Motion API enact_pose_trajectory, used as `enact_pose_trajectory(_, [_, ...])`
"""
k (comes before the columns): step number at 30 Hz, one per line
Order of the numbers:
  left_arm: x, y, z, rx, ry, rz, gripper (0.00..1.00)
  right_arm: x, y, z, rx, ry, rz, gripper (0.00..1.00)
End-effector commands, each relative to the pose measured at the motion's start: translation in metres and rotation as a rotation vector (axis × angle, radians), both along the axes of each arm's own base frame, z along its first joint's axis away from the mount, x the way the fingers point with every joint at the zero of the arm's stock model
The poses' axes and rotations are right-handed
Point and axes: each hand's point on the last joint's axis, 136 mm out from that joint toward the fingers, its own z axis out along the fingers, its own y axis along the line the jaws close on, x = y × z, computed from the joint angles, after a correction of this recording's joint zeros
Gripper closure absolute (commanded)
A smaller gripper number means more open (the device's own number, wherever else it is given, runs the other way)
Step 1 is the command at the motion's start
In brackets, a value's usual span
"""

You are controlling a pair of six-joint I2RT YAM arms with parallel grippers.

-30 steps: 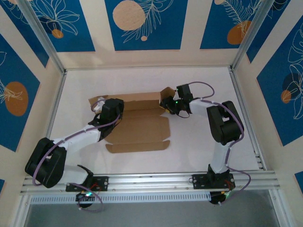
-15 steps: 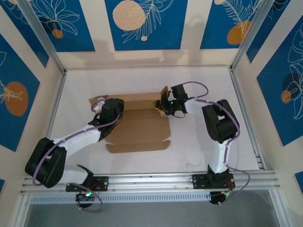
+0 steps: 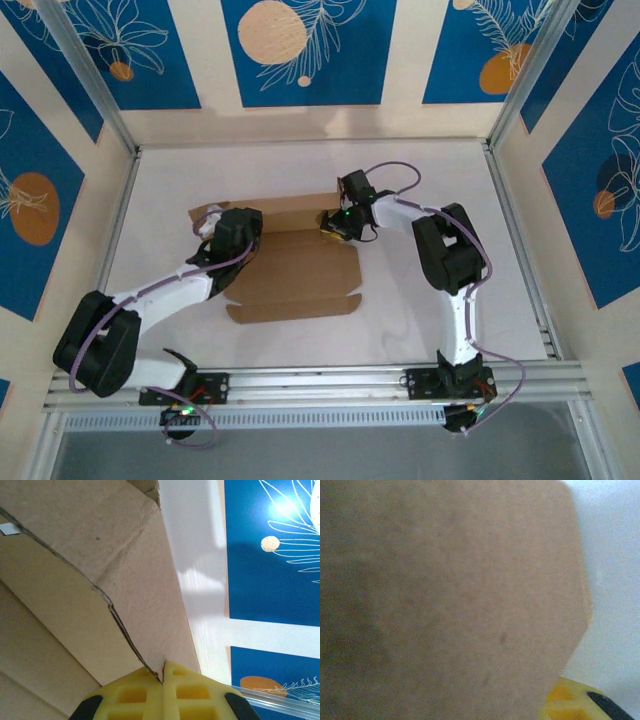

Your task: Fold the paper box

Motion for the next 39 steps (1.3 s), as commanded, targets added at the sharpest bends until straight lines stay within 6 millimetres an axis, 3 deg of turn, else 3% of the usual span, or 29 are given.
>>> enact_pose_trajectory(1, [-0.008,0.0,-0.029,0.023,0.087,-0.022,1.0,-0.029,-0.019,-0.035,-0.171,0.122,0.017,0.66])
enact_pose_trajectory(8, [-0.009,-0.001,-0.032,0.02,0.091,-0.026,1.0,-0.042,-0.028,-0.054,-0.225,0.172,0.001,0.66])
enact_pose_trajectory(12, [-0.01,0.003,-0.034,0.023,0.094,-0.015,1.0,-0.042,-0.019,-0.046,-0.176,0.153,0.026,0.63])
enact_pose_trajectory(20, [-0.013,0.012,-0.037,0.044,0.1,0.015,1.0,-0.039,-0.01,0.042,-0.032,-0.035,0.098,0.47])
enact_pose_trajectory(26, [-0.012,0.018,-0.044,0.038,0.111,0.037,1.0,-0.07,-0.012,0.077,-0.021,-0.066,0.21,0.44])
enact_pose_trajectory(30, [-0.009,0.02,-0.038,0.032,0.097,0.041,1.0,-0.095,-0.023,0.112,-0.013,-0.152,0.279,0.43])
enact_pose_trajectory(33, [-0.006,0.019,-0.034,0.029,0.091,0.034,1.0,-0.099,-0.04,0.147,-0.071,-0.263,0.302,0.43])
enact_pose_trajectory(36, [-0.006,0.017,-0.034,0.029,0.091,0.024,1.0,-0.078,-0.073,0.183,-0.239,-0.418,0.254,0.45])
enact_pose_trajectory(39, [-0.007,0.017,-0.036,0.03,0.093,0.023,1.0,-0.052,-0.103,0.205,-0.367,-0.531,0.238,0.46])
